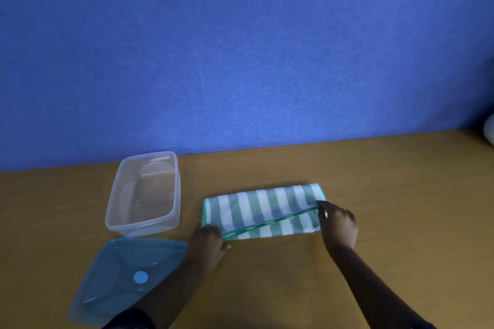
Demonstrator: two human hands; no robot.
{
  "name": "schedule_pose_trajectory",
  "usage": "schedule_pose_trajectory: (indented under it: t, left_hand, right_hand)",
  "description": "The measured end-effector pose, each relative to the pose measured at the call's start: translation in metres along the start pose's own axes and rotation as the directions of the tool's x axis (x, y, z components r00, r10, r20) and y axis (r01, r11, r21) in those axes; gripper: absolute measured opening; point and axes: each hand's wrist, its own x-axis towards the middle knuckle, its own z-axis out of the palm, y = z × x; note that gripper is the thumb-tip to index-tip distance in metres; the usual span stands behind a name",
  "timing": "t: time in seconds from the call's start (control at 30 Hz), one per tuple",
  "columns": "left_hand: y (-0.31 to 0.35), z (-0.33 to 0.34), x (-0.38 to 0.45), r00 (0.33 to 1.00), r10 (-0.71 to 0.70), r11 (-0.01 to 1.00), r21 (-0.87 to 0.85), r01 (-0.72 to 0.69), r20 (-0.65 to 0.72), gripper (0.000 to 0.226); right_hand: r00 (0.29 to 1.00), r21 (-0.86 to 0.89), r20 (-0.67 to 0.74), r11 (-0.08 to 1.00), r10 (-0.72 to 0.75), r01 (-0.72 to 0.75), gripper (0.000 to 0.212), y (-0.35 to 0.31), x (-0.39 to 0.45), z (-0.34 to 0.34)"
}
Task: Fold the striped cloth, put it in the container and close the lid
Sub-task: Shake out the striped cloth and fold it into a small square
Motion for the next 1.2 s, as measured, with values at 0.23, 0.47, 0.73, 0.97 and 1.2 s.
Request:
schedule_pose_trajectory:
  t: [0.23, 0.47, 0.73, 0.97, 1.2]
  left_hand:
    - [-0.017, -0.021, 0.022, 0.982, 0.07, 0.991, 0.126, -0.047, -0.177, 0.033]
    - [-0.058, -0.04, 0.039, 0.905, 0.102, 0.988, 0.149, -0.043, -0.413, 0.044]
    - [-0.049, 0.017, 0.018, 0.969, 0.198, 0.974, 0.139, -0.178, -0.147, 0.044]
    - [-0.041, 0.009, 0.009, 0.958, 0.127, 0.991, 0.072, -0.112, -0.258, 0.043]
    - [-0.017, 0.028, -0.011, 0.951, 0.092, 0.994, 0.081, -0.072, -0.294, 0.044]
  right_hand:
    - [0.999, -0.054, -0.028, 0.998, -0.024, 0.023, 0.021, -0.003, 0.01, -0.004]
    - [0.955, 0.027, -0.26, 0.988, -0.14, 0.152, 0.011, -0.013, 0.05, -0.035]
    - [0.963, -0.024, 0.24, 0.991, -0.124, 0.134, 0.021, 0.024, -0.028, 0.001]
    - [0.987, 0.141, 0.14, 0.988, -0.078, 0.058, 0.019, 0.011, -0.003, -0.007]
    - [0.967, 0.117, 0.252, 0.993, -0.045, 0.016, 0.024, 0.023, -0.007, 0.002]
